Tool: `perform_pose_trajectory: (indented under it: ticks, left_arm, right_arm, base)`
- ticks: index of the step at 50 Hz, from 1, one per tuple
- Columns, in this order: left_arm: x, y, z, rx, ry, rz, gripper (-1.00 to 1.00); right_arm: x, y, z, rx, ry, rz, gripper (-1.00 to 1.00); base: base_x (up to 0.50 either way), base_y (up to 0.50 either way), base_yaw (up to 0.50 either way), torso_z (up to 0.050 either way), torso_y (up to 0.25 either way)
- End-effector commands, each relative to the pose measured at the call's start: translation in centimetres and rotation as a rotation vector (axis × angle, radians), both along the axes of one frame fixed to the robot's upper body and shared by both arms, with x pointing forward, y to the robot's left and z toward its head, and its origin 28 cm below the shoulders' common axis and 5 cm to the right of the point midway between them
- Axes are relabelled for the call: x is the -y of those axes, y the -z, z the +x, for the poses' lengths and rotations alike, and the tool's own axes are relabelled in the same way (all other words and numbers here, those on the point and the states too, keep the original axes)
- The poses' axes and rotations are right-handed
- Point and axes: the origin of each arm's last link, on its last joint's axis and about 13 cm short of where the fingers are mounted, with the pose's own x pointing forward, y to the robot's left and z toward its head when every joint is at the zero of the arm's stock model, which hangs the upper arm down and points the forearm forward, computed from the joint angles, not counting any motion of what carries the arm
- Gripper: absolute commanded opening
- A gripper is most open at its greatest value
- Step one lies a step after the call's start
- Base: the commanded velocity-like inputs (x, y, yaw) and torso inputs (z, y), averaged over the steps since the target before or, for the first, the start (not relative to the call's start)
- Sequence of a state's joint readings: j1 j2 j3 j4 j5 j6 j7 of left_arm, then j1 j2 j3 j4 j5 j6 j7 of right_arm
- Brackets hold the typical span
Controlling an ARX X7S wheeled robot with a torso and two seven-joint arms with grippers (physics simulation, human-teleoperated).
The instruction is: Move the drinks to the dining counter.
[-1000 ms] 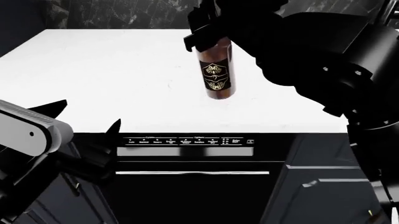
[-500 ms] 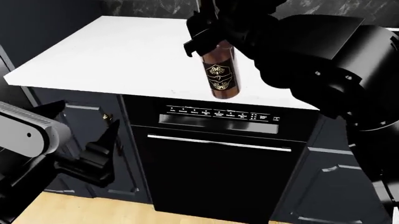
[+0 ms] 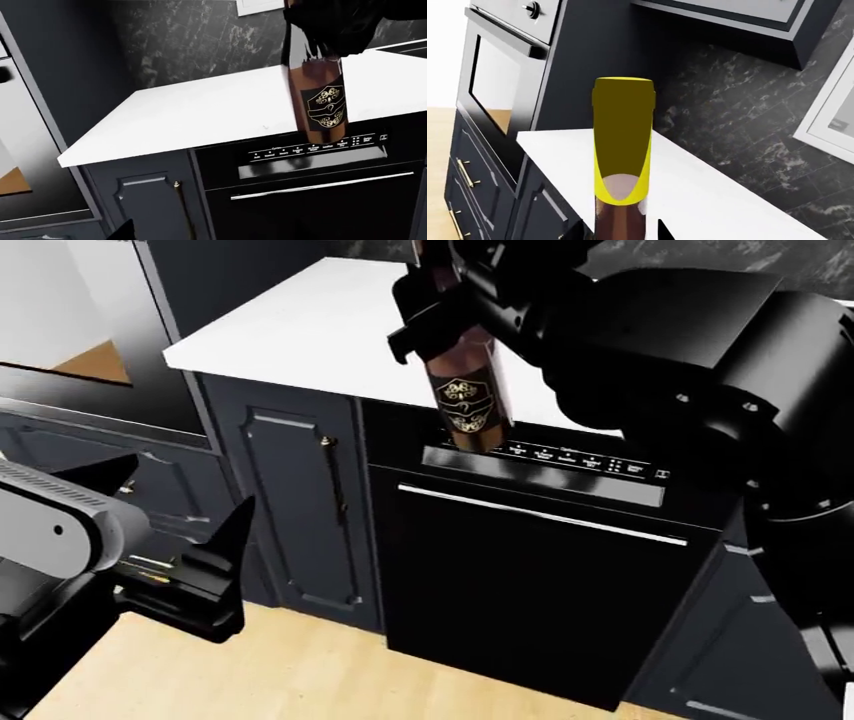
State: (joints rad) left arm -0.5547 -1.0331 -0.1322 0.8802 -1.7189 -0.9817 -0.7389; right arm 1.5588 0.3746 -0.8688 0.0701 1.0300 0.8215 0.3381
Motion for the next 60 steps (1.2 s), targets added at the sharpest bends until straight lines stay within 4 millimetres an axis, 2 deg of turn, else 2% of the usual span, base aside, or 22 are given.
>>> perform_pose_trajectory:
  ticks: [1,10,15,16,32,45,60]
  left_arm:
    - [0.0,-0.1,0.0,0.002,0.002,0.0,1.0]
    - [-0.1,0.0,-0.1,0.003,-0.001,0.001,1.0]
    - [-0.3,0.2,-0.2,0.0,-0.009,-0.008,1.0]
    - [-0.3,0.3,-0.2,0.0,-0.009,-0.008,1.0]
    - [-0.3,0.1,-0.1,0.001,-0.008,-0.003,1.0]
    - [-0.3,-0.3,-0.1,0.008,-0.007,-0.002,1.0]
    - [-0.3,-0.1,-0.2,0.007,-0.006,-0.002,1.0]
  right_arm:
    - [0.4,-2.1,0.1,0.121,0.066,-0.017,-1.0]
    - [-0.2,-2.2,0.1,0.126,0.038,-0.032,-1.0]
    - [-0.2,-2.0,0.4,0.127,0.045,-0.023,-1.0]
    - [-0.2,-2.0,0.4,0.137,0.062,-0.068,-1.0]
    - [-0.1,-1.8,0.3,0.138,0.048,-0.052,-1.0]
    - [-0.8,-3.0,-0.4,0.161,0.013,-0.066,-1.0]
    - [-1.4,-3.1,-0.7,0.17,-0.022,-0.075,-1.0]
  base:
    - [-0.29,-0.09,0.5,0.0,0.0]
    - [-0.25,-0.08,0.5,0.0,0.001]
    - [0.14,0.06,0.15,0.002,0.002]
    - [0.0,0.0,0.0,0.0,0.011]
    - [0.0,0.0,0.5,0.001,0.003]
    - [0.0,0.0,0.5,0.001,0.003]
    - [0.0,0.0,0.5,0.001,0.003]
